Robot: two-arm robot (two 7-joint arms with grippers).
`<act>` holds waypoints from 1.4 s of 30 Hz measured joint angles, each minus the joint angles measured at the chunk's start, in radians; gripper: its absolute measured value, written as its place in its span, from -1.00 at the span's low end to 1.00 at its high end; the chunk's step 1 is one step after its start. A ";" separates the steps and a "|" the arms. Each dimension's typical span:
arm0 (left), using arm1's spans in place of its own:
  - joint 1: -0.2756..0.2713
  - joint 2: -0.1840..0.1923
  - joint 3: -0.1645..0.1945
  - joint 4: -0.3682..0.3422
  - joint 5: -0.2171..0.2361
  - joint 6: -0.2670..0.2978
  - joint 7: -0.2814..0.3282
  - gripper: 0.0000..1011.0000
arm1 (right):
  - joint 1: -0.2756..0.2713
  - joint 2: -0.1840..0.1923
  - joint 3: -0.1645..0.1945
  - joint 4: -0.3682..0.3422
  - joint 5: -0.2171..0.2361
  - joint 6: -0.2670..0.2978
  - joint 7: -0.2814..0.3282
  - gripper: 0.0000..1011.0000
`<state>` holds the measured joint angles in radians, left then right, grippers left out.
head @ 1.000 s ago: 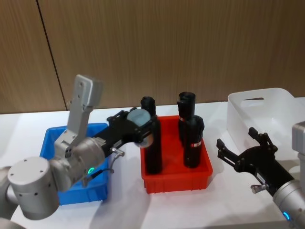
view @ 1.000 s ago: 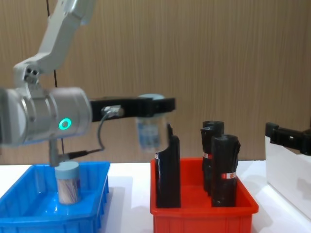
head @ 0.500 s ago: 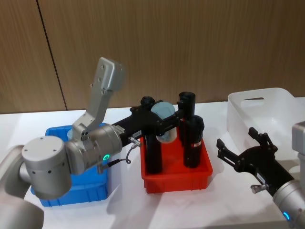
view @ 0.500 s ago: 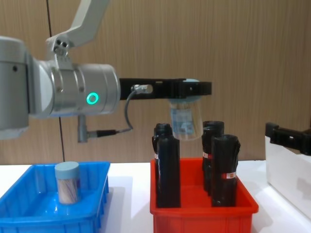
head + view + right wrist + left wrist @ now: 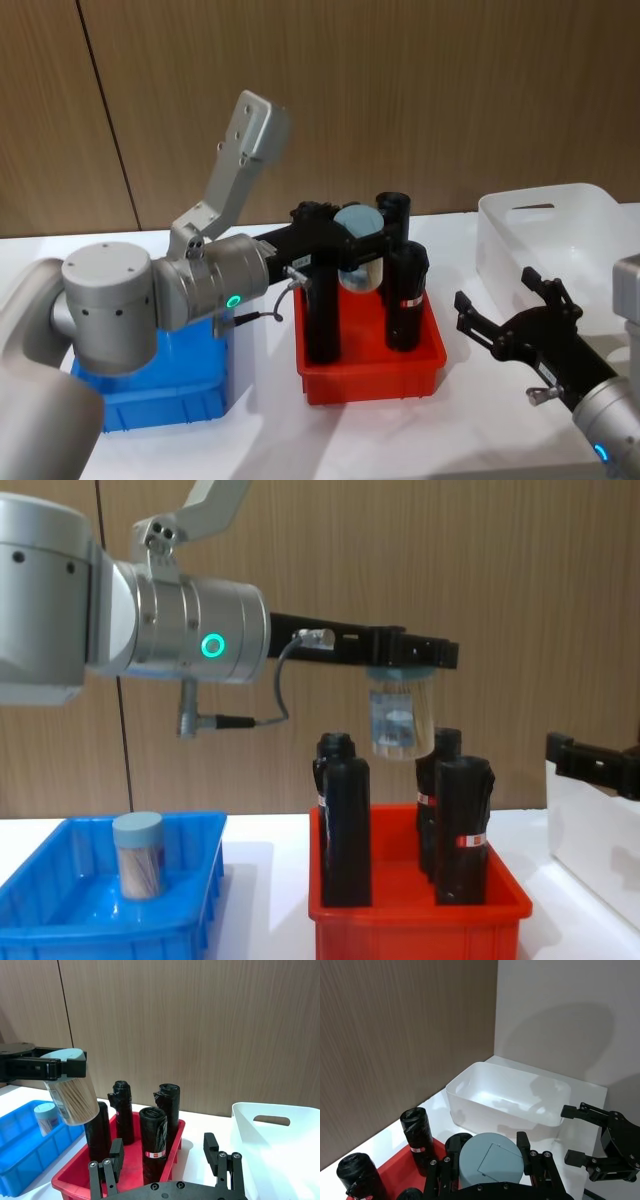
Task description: Pick the cotton swabs from the blue box and place them into the white box.
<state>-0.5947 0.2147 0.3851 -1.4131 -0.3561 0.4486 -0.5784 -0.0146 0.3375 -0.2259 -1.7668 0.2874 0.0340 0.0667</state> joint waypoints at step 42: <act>-0.052 -0.015 0.002 0.031 0.035 0.055 -0.041 0.36 | 0.108 -0.010 0.013 0.060 0.086 0.163 0.209 0.98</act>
<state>-0.6462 0.1994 0.3868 -1.3825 -0.3208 0.5036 -0.6190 0.0935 0.3272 -0.2130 -1.7071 0.3732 0.1968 0.2757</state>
